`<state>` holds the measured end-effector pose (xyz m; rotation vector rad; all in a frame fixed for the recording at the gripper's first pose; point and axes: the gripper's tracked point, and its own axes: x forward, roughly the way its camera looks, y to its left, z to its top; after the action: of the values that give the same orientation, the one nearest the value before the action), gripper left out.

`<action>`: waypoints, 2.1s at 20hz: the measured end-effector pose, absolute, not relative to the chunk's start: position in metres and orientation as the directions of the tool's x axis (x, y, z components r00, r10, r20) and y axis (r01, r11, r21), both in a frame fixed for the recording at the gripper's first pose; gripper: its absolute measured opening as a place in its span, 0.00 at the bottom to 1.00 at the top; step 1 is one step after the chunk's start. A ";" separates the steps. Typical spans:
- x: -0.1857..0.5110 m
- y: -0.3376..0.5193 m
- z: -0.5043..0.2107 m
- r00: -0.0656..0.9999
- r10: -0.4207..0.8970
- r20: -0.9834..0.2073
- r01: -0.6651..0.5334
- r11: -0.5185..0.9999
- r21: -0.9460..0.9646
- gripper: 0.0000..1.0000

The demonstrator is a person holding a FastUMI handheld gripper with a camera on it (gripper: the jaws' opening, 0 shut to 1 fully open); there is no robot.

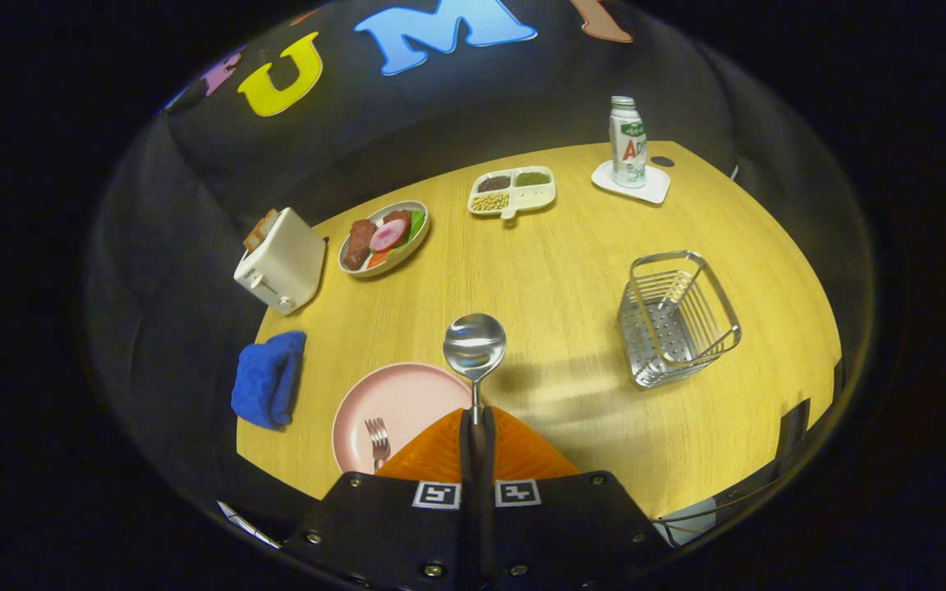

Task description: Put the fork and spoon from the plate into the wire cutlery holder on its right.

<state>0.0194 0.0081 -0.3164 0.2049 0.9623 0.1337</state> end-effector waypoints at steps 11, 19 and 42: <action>0.034 -0.109 -0.318 0.529 0.053 -0.847 0.159 0.974 0.161 0.01; 0.033 -0.122 -0.334 0.455 0.032 -0.890 0.179 0.976 0.127 0.01; 0.058 -0.086 -0.265 0.649 0.051 -0.759 0.046 0.993 0.106 0.98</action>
<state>0.0578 -0.0865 -0.2654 0.1198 0.8651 0.0028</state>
